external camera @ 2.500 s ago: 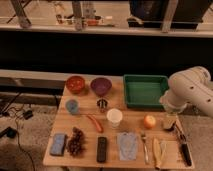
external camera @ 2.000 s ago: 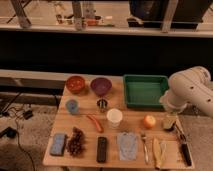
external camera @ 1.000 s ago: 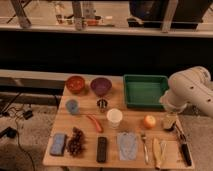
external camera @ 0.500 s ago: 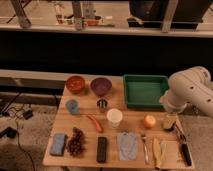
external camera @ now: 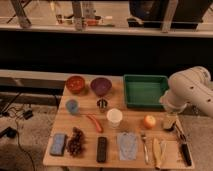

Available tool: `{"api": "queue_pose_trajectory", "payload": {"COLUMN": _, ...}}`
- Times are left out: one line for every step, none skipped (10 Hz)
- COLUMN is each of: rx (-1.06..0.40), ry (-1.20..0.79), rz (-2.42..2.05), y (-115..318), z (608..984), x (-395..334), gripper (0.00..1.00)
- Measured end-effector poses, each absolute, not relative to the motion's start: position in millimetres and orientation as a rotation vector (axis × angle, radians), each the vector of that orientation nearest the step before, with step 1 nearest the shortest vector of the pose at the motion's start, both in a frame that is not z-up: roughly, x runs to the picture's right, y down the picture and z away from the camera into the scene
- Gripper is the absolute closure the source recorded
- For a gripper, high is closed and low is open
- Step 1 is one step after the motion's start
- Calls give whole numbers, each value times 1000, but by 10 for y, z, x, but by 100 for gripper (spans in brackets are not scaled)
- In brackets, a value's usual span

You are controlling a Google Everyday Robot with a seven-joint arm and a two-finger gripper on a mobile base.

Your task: Place apple in paper cup

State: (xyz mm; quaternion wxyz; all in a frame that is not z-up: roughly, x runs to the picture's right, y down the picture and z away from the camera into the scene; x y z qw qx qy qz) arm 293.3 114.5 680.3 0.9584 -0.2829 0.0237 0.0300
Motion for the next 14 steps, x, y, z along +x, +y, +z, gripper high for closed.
{"api": "queue_pose_trajectory", "payload": {"rx": -574, "ry": 48, "rz": 61, "y": 1145, "z": 6803, "x": 2933, "gripper": 20}}
{"api": "queue_pose_trajectory", "payload": {"rx": -574, "ry": 48, "rz": 61, "y": 1145, "z": 6803, "x": 2933, "gripper": 20}}
{"api": "queue_pose_trajectory", "payload": {"rx": -574, "ry": 48, "rz": 61, "y": 1145, "z": 6803, "x": 2933, "gripper": 20}}
{"api": "queue_pose_trajectory", "payload": {"rx": -574, "ry": 48, "rz": 61, "y": 1145, "z": 6803, "x": 2934, "gripper": 20}}
{"api": "queue_pose_trajectory", "payload": {"rx": -574, "ry": 48, "rz": 61, "y": 1145, "z": 6803, "x": 2933, "gripper": 20}}
{"api": "queue_pose_trajectory", "payload": {"rx": -574, "ry": 48, "rz": 61, "y": 1145, "z": 6803, "x": 2933, "gripper": 20}}
{"api": "queue_pose_trajectory", "payload": {"rx": -574, "ry": 48, "rz": 61, "y": 1145, "z": 6803, "x": 2933, "gripper": 20}}
{"api": "queue_pose_trajectory", "payload": {"rx": -574, "ry": 48, "rz": 61, "y": 1145, "z": 6803, "x": 2933, "gripper": 20}}
{"api": "queue_pose_trajectory", "payload": {"rx": -574, "ry": 48, "rz": 61, "y": 1145, "z": 6802, "x": 2936, "gripper": 20}}
{"api": "queue_pose_trajectory", "payload": {"rx": -576, "ry": 42, "rz": 58, "y": 1161, "z": 6800, "x": 2937, "gripper": 20}}
{"api": "queue_pose_trajectory", "payload": {"rx": -579, "ry": 32, "rz": 51, "y": 1192, "z": 6789, "x": 2921, "gripper": 20}}
{"api": "queue_pose_trajectory", "payload": {"rx": -578, "ry": 21, "rz": 50, "y": 1220, "z": 6806, "x": 2905, "gripper": 20}}
{"api": "queue_pose_trajectory", "payload": {"rx": -577, "ry": 12, "rz": 51, "y": 1246, "z": 6840, "x": 2882, "gripper": 20}}
{"api": "queue_pose_trajectory", "payload": {"rx": -576, "ry": 1, "rz": 54, "y": 1268, "z": 6893, "x": 2840, "gripper": 20}}
